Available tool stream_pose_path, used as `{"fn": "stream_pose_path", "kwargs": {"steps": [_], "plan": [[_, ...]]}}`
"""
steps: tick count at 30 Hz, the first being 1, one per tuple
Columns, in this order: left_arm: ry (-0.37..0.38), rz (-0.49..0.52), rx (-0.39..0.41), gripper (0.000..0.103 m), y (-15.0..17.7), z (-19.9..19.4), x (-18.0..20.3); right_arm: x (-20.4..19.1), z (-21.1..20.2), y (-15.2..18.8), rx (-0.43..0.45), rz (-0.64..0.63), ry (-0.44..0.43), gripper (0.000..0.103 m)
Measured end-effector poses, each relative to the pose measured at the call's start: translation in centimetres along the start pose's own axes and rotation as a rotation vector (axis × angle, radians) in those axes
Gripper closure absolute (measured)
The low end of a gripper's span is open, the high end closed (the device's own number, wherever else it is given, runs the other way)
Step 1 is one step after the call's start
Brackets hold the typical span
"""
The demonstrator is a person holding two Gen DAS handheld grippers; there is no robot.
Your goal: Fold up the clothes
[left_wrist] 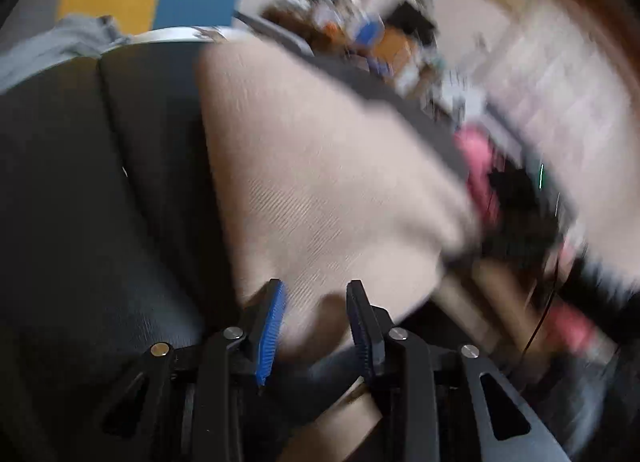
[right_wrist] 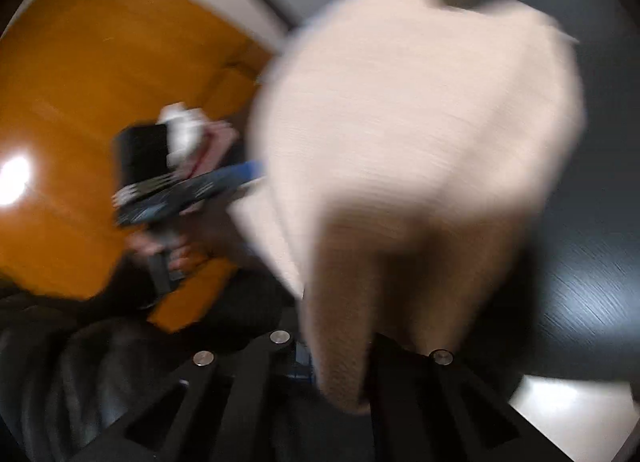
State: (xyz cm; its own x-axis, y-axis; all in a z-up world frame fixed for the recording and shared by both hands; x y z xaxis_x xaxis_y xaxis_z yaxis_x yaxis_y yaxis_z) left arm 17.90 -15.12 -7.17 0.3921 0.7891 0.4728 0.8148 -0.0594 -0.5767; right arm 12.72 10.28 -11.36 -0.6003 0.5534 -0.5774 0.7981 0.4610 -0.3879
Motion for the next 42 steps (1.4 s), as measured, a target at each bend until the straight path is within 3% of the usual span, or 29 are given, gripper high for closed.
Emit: {"fn": "stream_pose_path", "kwargs": {"steps": [3,5,8,10,13,16,20,21,22,24,26,28,30,31,34,35,37,39,42], "plan": [[0.029,-0.040,-0.022,0.069,0.2,-0.3,-0.2,1.6,-0.1,1.0,0.003,0.054,0.076,0.099],[0.065,-0.070,-0.019,0.074,0.0,-1.3,-0.3,0.9,0.3,1.4,-0.014,0.038,0.058,0.092],[0.115,-0.094,0.024,0.072,-0.6,-3.1,-0.2,0.5,-0.8,0.8,0.013,0.014,0.084,0.076],[0.131,-0.102,0.072,0.072,-1.9,-3.6,-0.2,0.5,-2.7,-0.2,0.089,0.003,0.126,0.049],[0.161,-0.115,0.149,0.070,-4.2,-4.0,-0.2,0.9,-5.6,-2.7,0.245,0.017,0.178,0.035],[0.138,-0.097,0.200,0.070,-6.8,-3.3,0.1,2.0,-5.8,-5.5,0.360,0.059,0.257,0.025],[0.125,-0.051,0.208,0.068,-9.5,-1.6,1.3,5.3,-3.7,-8.9,0.379,0.173,0.298,0.026],[0.109,-0.021,0.195,0.068,-9.7,-1.0,2.0,5.7,-2.8,-9.5,0.360,0.188,0.301,0.036],[0.092,0.007,0.184,0.068,-9.7,-0.5,2.7,5.7,-1.9,-10.0,0.346,0.185,0.301,0.065],[0.062,0.052,0.182,0.068,-10.2,0.7,4.0,4.8,-1.0,-11.0,0.328,0.137,0.319,0.092],[0.031,0.107,0.169,0.063,-9.5,1.4,4.7,3.8,-2.0,-12.3,0.338,0.041,0.390,0.092],[0.041,0.106,0.099,0.062,-8.3,3.3,4.9,3.4,-3.1,-13.3,0.359,-0.014,0.470,0.093],[0.083,0.070,0.062,0.063,-6.9,4.9,4.5,4.8,-2.4,-13.6,0.314,-0.021,0.574,0.093],[0.095,0.053,0.086,0.063,-6.5,5.1,4.2,5.8,-1.4,-13.5,0.276,-0.016,0.601,0.093],[0.140,-0.045,0.119,0.063,-6.6,4.4,3.4,7.1,-0.7,-13.5,0.296,0.052,0.538,0.091],[0.164,-0.081,0.135,0.063,-6.8,3.9,3.0,7.4,-0.9,-13.5,0.307,0.073,0.530,0.088],[0.211,-0.138,0.189,0.063,-7.5,2.2,2.2,7.9,-1.5,-13.4,0.314,0.102,0.553,0.048],[0.210,-0.152,0.254,0.062,-8.8,0.3,1.2,7.2,-2.8,-13.3,0.350,0.090,0.582,0.044],[0.142,-0.135,0.328,0.060,-11.7,-1.7,-0.6,3.9,-5.3,-13.1,0.444,-0.002,0.604,0.044]]}}
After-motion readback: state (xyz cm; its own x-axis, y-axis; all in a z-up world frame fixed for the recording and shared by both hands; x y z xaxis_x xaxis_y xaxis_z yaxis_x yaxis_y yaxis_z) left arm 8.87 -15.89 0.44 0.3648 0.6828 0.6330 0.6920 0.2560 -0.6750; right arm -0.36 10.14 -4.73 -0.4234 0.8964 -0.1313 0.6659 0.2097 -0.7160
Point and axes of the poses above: each gripper's, at about its wrist camera, not at the fingertips, and z roughly the way its jaws point, x to its right, y to its underside, the point moved 2 cm from there along z, roughly the way its jaws point, and after that the axes turned 11 degrees about y, right-handed, at the moved point
